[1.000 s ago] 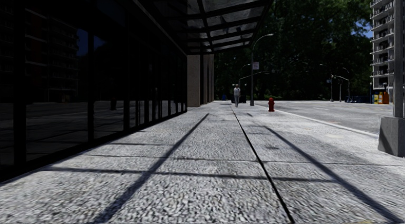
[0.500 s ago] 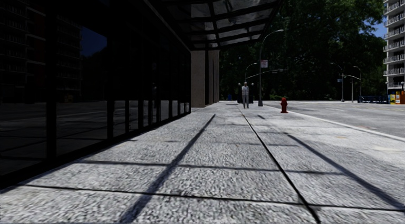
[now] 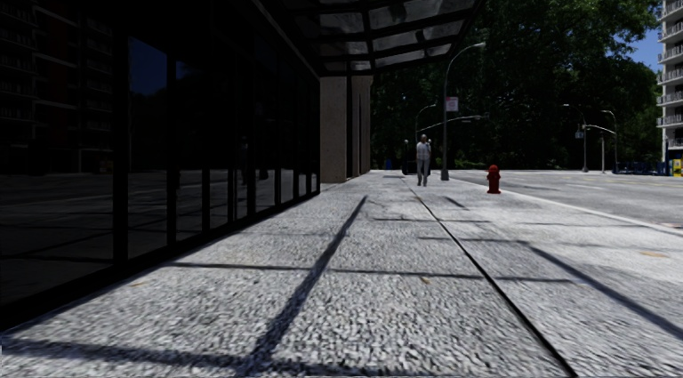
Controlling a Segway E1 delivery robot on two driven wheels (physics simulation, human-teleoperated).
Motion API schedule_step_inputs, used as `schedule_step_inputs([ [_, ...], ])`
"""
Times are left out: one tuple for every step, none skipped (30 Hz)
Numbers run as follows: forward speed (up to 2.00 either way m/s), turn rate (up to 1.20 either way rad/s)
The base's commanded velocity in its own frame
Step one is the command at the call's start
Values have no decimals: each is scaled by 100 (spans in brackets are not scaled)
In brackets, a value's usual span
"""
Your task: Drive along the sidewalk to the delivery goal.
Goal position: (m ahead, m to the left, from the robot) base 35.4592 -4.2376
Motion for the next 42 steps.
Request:
schedule_step_inputs([
  [200,0],
  [200,0],
  [200,0],
  [200,0],
  [200,0],
  [200,0],
  [200,0],
  [200,0],
  [200,0],
  [200,0],
  [200,0],
  [200,0],
  [200,0],
  [200,0],
  [200,0],
  [200,0],
  [200,0],
  [200,0],
  [200,0],
  [200,0],
  [200,0],
  [200,-2],
  [200,-2],
  [200,-12],
  [200,-20],
  [200,-23],
  [200,-23],
  [200,-26],
  [200,-27],
  [200,-27],
  [200,-27],
  [200,-27],
  [200,-27],
  [200,-27],
  [200,-27],
  [200,-27],
  [200,-27],
  [200,-27],
  [200,-27],
  [200,-27],
  [200,-25],
  [200,-25],
])
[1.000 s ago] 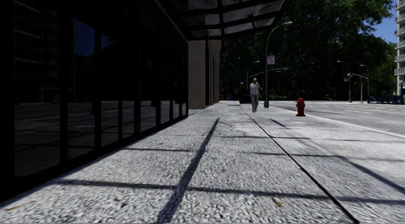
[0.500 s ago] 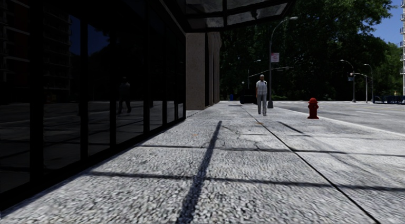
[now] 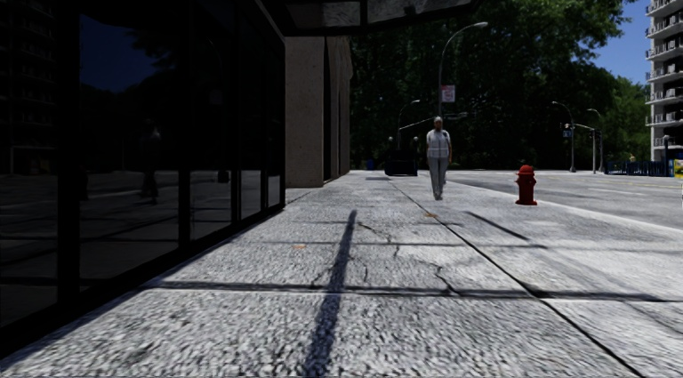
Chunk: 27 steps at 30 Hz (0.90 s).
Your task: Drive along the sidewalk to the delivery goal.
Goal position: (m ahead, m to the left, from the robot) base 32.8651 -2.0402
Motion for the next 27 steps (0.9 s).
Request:
schedule_step_inputs([
  [200,-20],
  [200,-14],
  [200,0],
  [200,0],
  [200,0],
  [200,0],
  [200,0],
  [200,0],
  [200,0],
  [200,0],
  [200,0],
  [200,0],
  [200,0],
  [200,0],
  [200,0],
  [200,0],
  [200,0],
  [200,0],
  [200,-11],
  [200,-11],
  [200,-21],
  [200,-23],
  [200,-23],
  [200,-24],
  [200,-24],
  [200,-24],
  [200,-24],
])
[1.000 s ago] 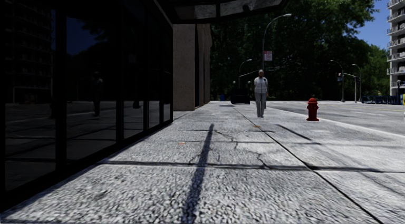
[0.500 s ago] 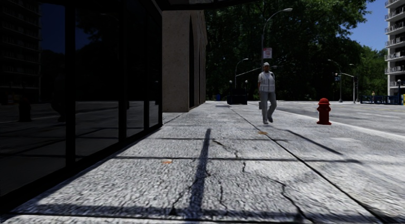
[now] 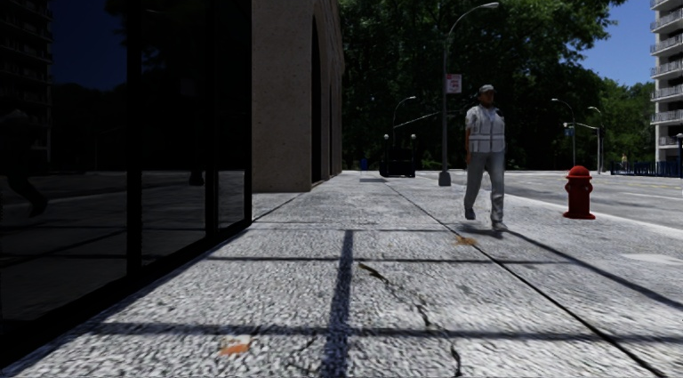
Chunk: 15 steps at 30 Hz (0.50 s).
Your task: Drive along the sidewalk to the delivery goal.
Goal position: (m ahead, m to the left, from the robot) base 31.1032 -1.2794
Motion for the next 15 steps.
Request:
schedule_step_inputs([
  [200,-24],
  [200,-24],
  [200,-24],
  [200,-24],
  [200,-24],
  [200,-24],
  [200,-24],
  [200,-24],
  [200,-24],
  [200,-24],
  [200,-24],
  [200,-24],
  [200,-9],
  [200,0],
  [200,0],
])
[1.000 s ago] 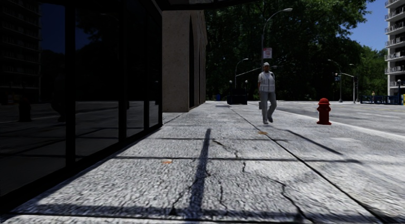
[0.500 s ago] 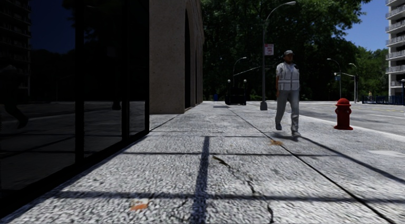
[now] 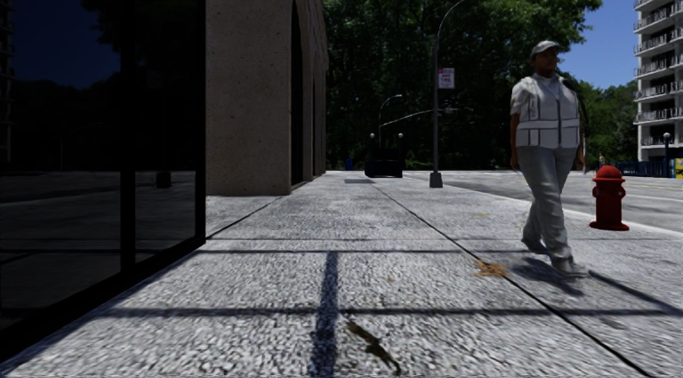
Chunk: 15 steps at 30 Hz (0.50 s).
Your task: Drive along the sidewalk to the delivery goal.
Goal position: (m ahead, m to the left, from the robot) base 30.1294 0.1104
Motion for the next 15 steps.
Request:
schedule_step_inputs([
  [200,0],
  [200,0],
  [200,0],
  [200,0],
  [200,0],
  [200,0],
  [200,0],
  [200,0],
  [200,0],
  [200,0],
  [200,0],
  [200,0],
  [200,0],
  [200,0],
  [200,0],
])
